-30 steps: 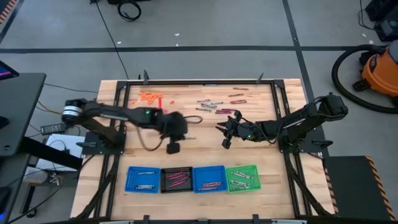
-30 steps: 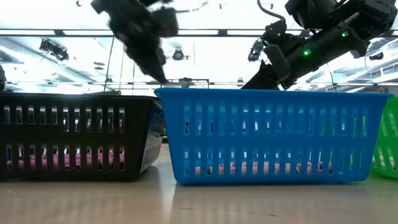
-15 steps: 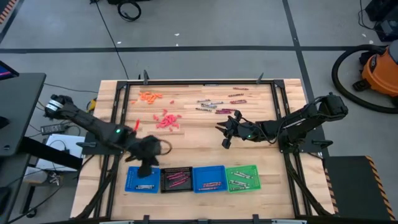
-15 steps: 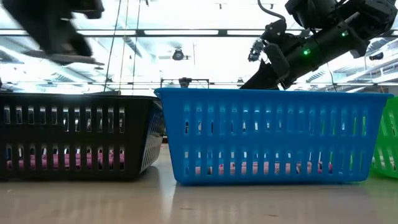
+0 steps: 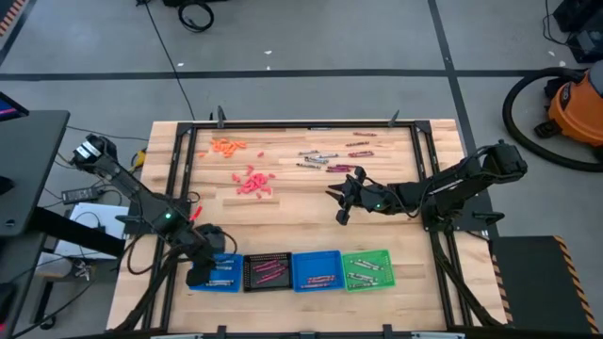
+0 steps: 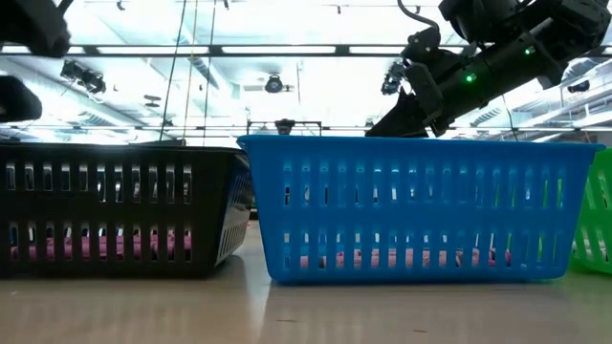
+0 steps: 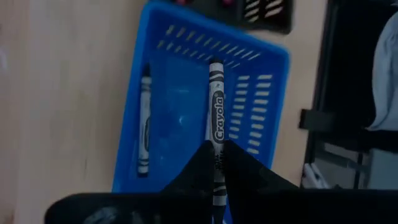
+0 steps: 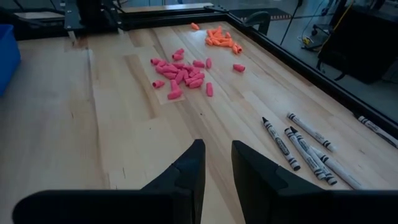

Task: Sort crayons
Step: Put the black crayon into the left blue bin

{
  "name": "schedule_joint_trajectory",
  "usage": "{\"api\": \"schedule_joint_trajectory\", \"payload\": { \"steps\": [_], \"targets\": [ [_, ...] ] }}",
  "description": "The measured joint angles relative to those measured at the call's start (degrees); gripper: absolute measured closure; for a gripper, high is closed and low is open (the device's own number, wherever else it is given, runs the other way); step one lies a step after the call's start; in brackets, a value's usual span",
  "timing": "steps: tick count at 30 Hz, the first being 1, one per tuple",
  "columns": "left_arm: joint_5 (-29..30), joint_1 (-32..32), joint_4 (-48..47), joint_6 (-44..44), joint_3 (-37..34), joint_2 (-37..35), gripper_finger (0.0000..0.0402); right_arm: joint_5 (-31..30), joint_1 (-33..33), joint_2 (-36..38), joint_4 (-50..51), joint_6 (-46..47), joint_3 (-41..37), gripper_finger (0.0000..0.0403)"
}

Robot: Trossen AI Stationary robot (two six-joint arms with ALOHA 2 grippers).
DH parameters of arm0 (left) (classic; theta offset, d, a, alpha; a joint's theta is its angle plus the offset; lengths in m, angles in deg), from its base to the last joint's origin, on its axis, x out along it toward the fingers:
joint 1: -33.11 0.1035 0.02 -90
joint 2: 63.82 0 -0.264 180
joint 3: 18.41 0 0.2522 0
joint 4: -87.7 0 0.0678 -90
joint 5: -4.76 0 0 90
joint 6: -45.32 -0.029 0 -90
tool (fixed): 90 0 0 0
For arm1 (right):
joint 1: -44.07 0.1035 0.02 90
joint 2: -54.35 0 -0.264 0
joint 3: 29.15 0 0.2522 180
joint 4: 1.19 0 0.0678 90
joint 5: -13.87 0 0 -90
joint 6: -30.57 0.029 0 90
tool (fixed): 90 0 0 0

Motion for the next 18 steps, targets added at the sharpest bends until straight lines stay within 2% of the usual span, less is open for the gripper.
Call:
{"api": "schedule_joint_trajectory", "payload": {
  "steps": [10, 18],
  "targets": [
    [-1.5, -0.6, 14.4, 5.3, -8.2, 0.0, 0.0381, 0.0, 0.0, 0.0, 0.0, 0.0, 0.0, 0.0317],
    [-0.4, -0.6, 15.5, 6.0, -9.5, 3.1, 0.0381, 0.0, 0.0, 0.0, 0.0, 0.0, 0.0, 0.0317]
  ]
}}
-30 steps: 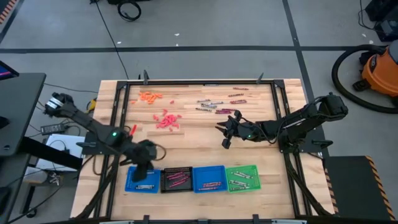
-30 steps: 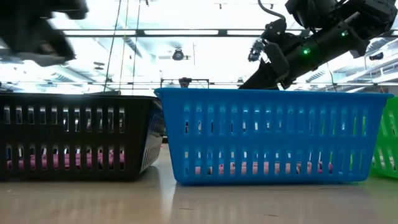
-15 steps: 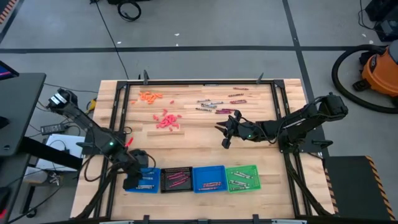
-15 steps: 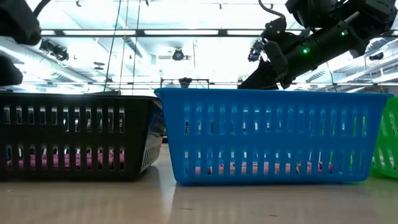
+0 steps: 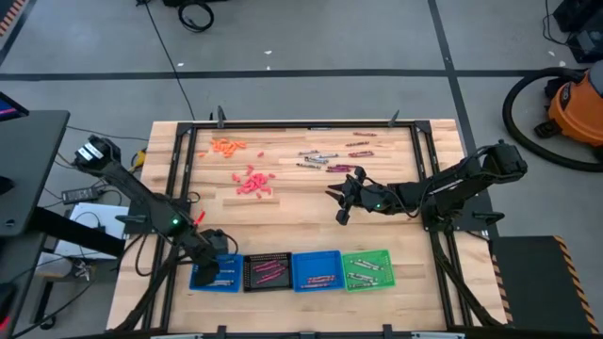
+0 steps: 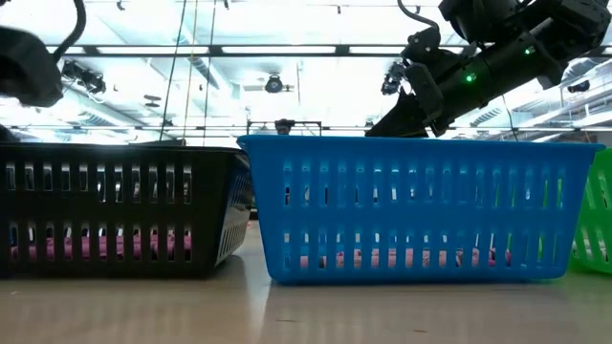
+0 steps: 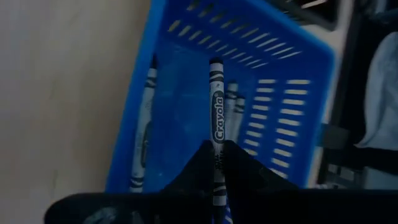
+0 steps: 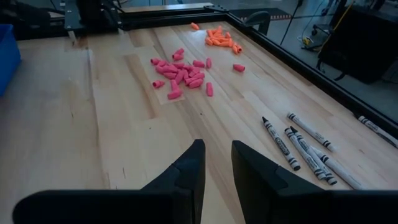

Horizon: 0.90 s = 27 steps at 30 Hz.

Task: Sort crayons
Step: Put the black crayon into the left blue bin

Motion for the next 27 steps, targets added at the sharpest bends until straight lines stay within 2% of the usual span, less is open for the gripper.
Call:
{"api": "schedule_joint_trajectory", "payload": {
  "steps": [7, 13, 17, 21, 27],
  "targets": [
    [-0.3, -0.1, 0.9, -0.5, 0.0, 4.1, 0.0377, 0.0, 0.0, 0.0, -0.4, -0.1, 0.0, 0.0317],
    [-0.6, -0.1, 1.1, -0.5, 0.0, 4.2, 0.0326, 0.0, 0.0, 0.0, -0.4, -0.2, 0.0, 0.0317],
    [-6.1, 0.8, 1.1, -0.5, 0.2, 4.2, 0.0291, 0.0, 0.0, 0.0, -0.4, -0.2, 0.0, 0.0317],
    [-11.9, 2.9, 1.0, -2.1, 2.7, 4.1, 0.0282, 0.0, 0.0, 0.0, -0.4, -0.2, 0.0, 0.0317],
    [-12.6, 7.8, 1.2, -9.5, 8.8, 4.0, 0.0282, 0.0, 0.0, 0.0, -0.4, -0.2, 0.0, 0.0317]
  ]
}}
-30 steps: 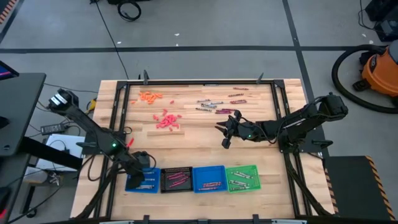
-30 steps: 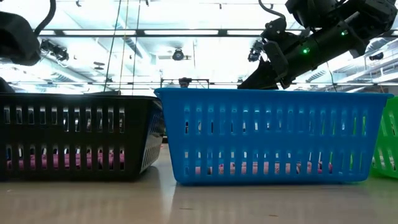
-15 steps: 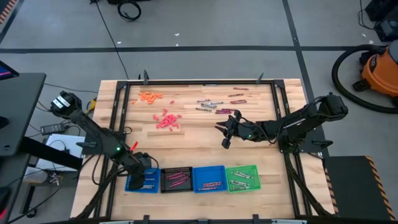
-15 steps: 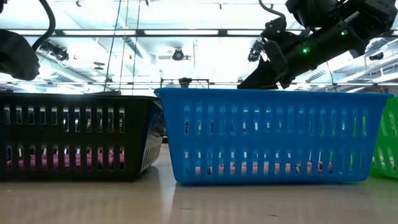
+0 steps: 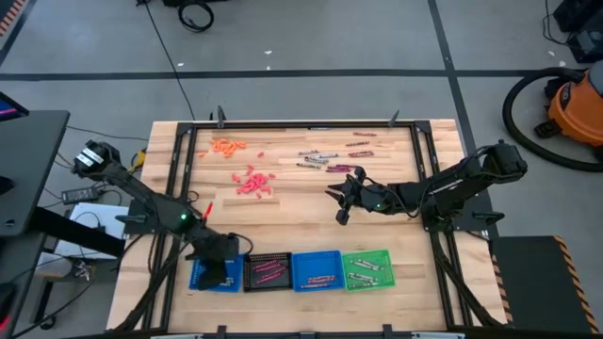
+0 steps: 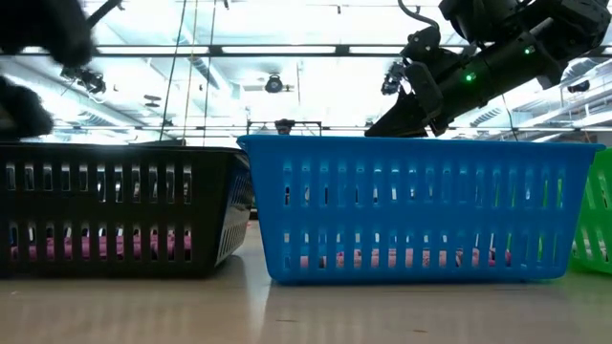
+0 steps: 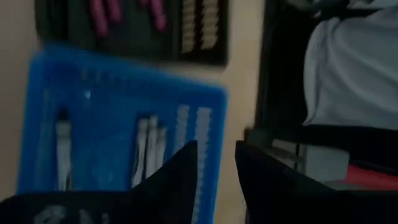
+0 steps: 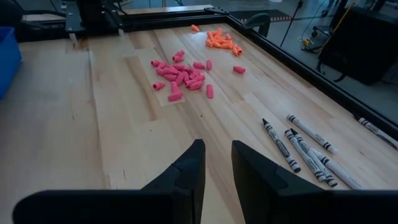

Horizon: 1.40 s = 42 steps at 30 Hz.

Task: Sort crayons
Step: Put the black crayon into the left blue bin

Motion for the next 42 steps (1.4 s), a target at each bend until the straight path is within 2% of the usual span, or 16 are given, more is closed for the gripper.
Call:
{"api": "schedule_joint_trajectory", "payload": {
  "steps": [6, 12, 16, 21, 32, 38, 42],
  "targets": [
    [0.1, 7.5, 0.6, -8.6, 2.4, 1.1, 0.0281, 0.0, 0.0, 0.0, -0.5, 0.0, 0.0, 0.0317],
    [-4.1, 16.9, 0.9, -23.0, 6.7, 9.0, 0.0281, 0.0, 0.0, 0.0, -0.9, -0.5, 0.0, 0.0317],
    [-4.2, 23.3, -0.2, -33.4, 10.9, 14.4, 0.0281, 0.0, -0.1, 0.0, -1.0, -0.5, 0.0, 0.0317],
    [-3.2, 31.6, -0.1, -42.1, 16.8, 20.0, 0.0281, 0.0, -0.1, 0.0, -1.1, -1.1, 0.0, 0.0317],
    [4.2, 47.1, 8.7, -49.3, 27.8, 36.5, 0.0281, 0.0, -0.1, 0.0, -1.3, -2.0, 0.0, 0.0317],
    [15.2, 49.3, 12.5, -59.1, 30.7, 40.8, 0.0281, 0.0, -0.1, 0.0, -0.8, -2.4, 0.0, 0.0317],
    [17.1, 50.2, 11.9, -63.0, 32.0, 42.9, 0.0281, 0.0, -0.1, 0.0, -0.9, -2.7, 0.0, 0.0317]
  ]
}}
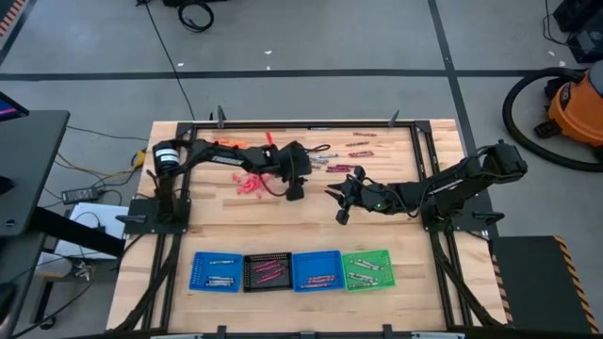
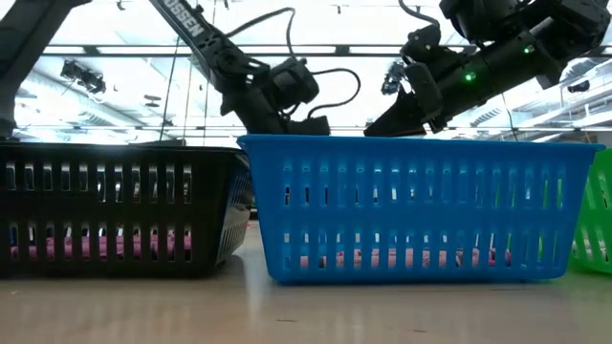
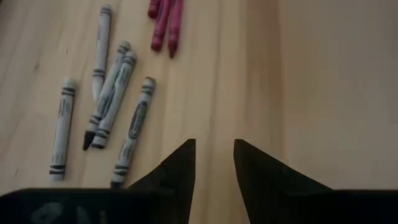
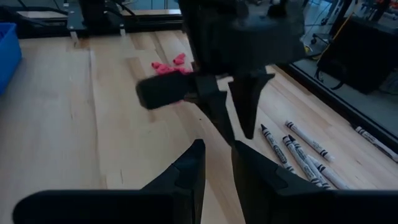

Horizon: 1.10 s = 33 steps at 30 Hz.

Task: Sort crayons
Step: Put the black crayon into the left blue bin

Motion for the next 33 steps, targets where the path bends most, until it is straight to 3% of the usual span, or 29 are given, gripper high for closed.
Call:
{"api": "schedule_joint_trajectory", "payload": {
  "steps": [16, 33],
  "targets": [
    [0.2, 4.7, 1.0, -2.6, 1.2, 2.2, 0.0281, 0.0, -0.2, 0.0, -1.5, -0.4, 0.0, 0.0317],
    [4.1, 5.1, 0.3, -5.0, 3.3, 4.2, 0.0281, 0.0, -0.2, 0.0, -2.5, -0.8, 0.0, 0.0317]
  ]
}}
